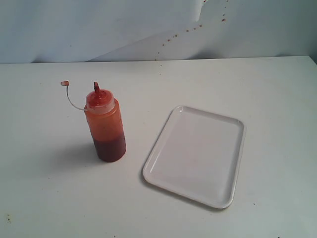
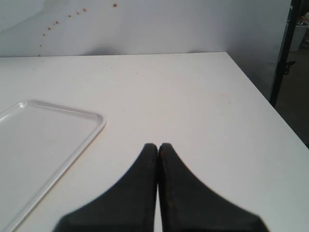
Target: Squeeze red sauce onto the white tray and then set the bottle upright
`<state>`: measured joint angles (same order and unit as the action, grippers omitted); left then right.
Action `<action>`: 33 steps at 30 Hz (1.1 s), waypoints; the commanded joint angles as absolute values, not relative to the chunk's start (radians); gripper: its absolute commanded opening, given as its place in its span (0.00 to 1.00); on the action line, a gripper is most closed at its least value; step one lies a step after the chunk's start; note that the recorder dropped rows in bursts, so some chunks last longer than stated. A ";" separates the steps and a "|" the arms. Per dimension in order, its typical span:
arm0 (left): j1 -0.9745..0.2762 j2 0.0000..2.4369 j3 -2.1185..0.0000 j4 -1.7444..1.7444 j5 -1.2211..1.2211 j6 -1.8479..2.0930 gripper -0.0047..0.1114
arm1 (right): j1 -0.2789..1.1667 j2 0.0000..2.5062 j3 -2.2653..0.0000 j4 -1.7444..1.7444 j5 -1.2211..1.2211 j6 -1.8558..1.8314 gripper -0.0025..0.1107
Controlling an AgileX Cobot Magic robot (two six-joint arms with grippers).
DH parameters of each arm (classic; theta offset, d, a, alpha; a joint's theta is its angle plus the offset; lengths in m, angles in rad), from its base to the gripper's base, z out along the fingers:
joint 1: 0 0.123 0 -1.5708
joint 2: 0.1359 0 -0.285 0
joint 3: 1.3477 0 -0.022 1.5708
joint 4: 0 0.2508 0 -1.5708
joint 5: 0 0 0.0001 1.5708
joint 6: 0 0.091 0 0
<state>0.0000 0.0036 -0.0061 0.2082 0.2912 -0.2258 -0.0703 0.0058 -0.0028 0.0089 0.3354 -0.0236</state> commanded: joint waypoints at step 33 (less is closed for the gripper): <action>0.000 0.000 0.000 0.160 -0.548 -0.164 0.04 | -0.068 0.000 0.000 0.009 0.335 -0.026 0.02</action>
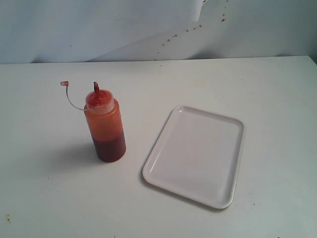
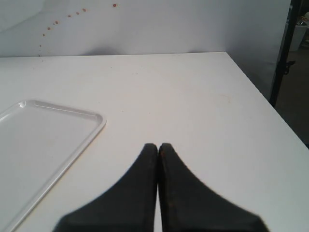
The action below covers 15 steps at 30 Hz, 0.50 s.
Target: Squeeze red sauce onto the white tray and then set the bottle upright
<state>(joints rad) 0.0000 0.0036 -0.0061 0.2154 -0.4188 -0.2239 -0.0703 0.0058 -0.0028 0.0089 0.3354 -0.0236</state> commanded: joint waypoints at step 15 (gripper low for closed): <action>0.000 0.591 -0.140 0.211 -0.762 -0.184 0.04 | -0.068 0.000 0.000 0.009 0.335 -0.026 0.02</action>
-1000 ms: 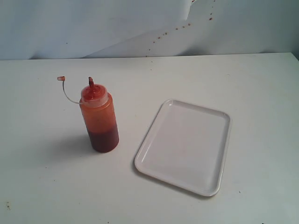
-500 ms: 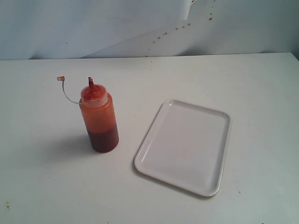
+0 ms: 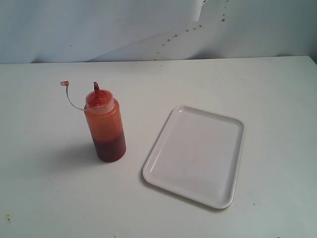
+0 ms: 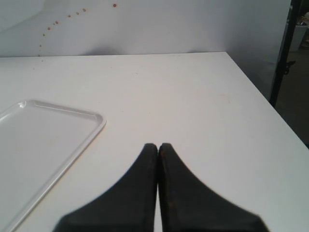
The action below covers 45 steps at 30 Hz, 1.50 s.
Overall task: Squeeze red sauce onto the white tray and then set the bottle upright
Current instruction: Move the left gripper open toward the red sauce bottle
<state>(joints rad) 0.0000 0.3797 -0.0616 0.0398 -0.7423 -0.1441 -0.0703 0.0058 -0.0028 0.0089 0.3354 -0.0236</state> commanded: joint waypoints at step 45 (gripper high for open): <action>0.000 1.425 -0.178 0.821 -0.947 -0.208 0.04 | -0.068 0.000 0.000 0.009 0.335 -0.026 0.02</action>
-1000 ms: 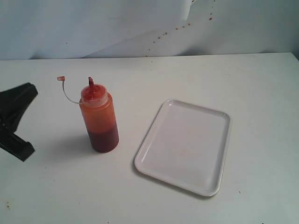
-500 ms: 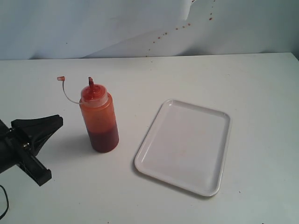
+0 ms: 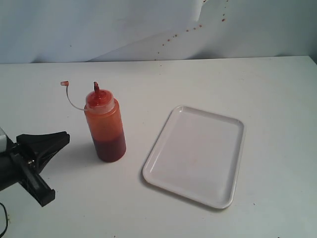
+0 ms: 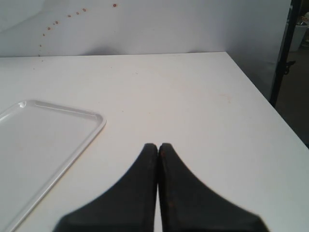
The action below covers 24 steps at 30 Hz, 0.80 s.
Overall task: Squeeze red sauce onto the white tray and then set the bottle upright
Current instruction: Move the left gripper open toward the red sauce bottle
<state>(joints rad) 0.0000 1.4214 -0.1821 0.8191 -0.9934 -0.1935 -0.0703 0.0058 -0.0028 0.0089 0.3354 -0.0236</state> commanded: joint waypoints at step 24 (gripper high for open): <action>0.000 1.880 -0.182 0.697 -1.209 -0.223 0.94 | -0.068 0.000 0.000 0.009 0.335 -0.026 0.02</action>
<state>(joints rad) 0.0000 1.8621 -0.1839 0.7156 -1.1414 -0.2440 -0.0703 0.0058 -0.0028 0.0089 0.3354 -0.0236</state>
